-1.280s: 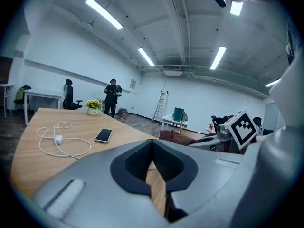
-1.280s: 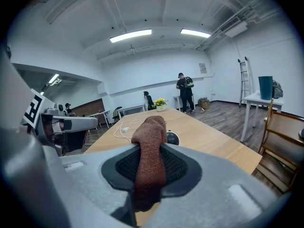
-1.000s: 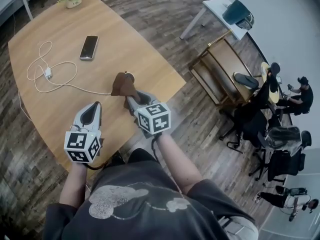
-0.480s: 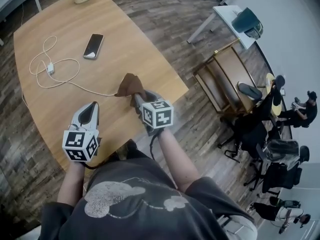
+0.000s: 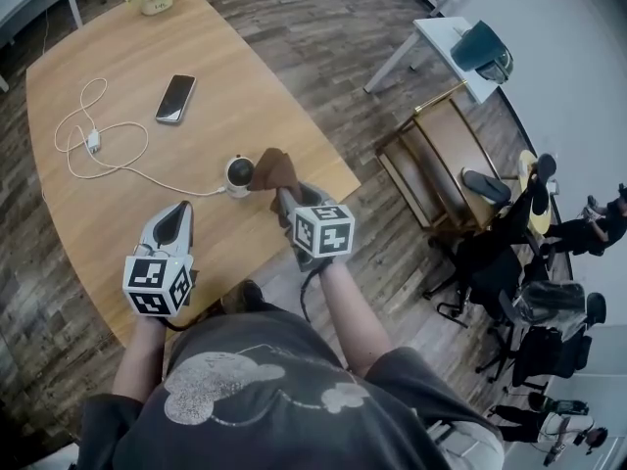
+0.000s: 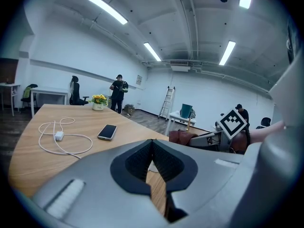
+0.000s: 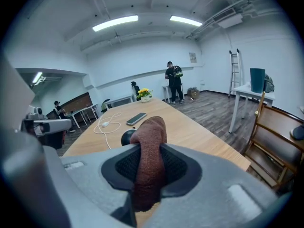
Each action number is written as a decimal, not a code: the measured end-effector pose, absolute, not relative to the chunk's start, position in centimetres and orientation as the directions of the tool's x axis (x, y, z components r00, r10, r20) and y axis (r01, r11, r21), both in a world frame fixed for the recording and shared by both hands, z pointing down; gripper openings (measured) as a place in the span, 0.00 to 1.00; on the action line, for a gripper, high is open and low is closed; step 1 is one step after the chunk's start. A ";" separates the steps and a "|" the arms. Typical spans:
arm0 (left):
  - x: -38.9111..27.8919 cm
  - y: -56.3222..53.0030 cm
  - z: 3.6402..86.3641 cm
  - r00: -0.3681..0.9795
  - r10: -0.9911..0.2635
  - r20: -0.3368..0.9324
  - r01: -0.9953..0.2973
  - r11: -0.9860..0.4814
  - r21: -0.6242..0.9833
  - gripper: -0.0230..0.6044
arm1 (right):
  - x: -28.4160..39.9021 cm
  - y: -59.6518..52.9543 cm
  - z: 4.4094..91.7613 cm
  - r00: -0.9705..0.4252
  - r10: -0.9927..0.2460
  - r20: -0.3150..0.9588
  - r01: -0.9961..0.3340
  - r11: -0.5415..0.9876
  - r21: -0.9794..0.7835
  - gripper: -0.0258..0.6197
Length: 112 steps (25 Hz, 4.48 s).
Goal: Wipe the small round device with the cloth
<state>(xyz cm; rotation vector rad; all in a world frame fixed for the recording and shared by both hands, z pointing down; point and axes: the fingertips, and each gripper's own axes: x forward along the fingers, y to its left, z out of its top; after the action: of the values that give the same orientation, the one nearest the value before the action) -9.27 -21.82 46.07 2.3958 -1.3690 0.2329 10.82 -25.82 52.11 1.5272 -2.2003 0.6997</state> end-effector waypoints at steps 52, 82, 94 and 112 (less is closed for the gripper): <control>-9.4 -19.5 47.1 0.475 -0.800 0.367 -0.880 -0.433 0.195 0.07 | 7.6 -22.1 54.3 -0.474 -0.677 0.563 -0.881 0.376 -0.289 0.17; -10.4 -19.1 48.6 0.492 -0.782 0.383 -0.867 -0.479 0.137 0.07 | 10.8 -21.6 57.6 -0.306 -0.685 0.662 -0.952 0.207 -0.226 0.17; -9.8 -20.5 48.1 0.513 -0.784 0.349 -0.856 -0.499 0.138 0.07 | 12.2 -29.8 51.7 -0.291 -0.792 0.536 -0.956 0.262 -0.131 0.17; -7.9 -24.1 49.2 0.303 -0.856 0.419 -0.953 -0.287 0.103 0.07 | 7.8 -31.8 59.5 -0.589 -0.472 0.656 -0.767 0.582 -0.270 0.17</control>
<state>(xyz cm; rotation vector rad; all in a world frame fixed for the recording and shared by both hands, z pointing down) -7.92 -24.09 49.15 2.2439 -1.6288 0.4057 7.77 -31.77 59.46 0.9852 -2.2871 0.7412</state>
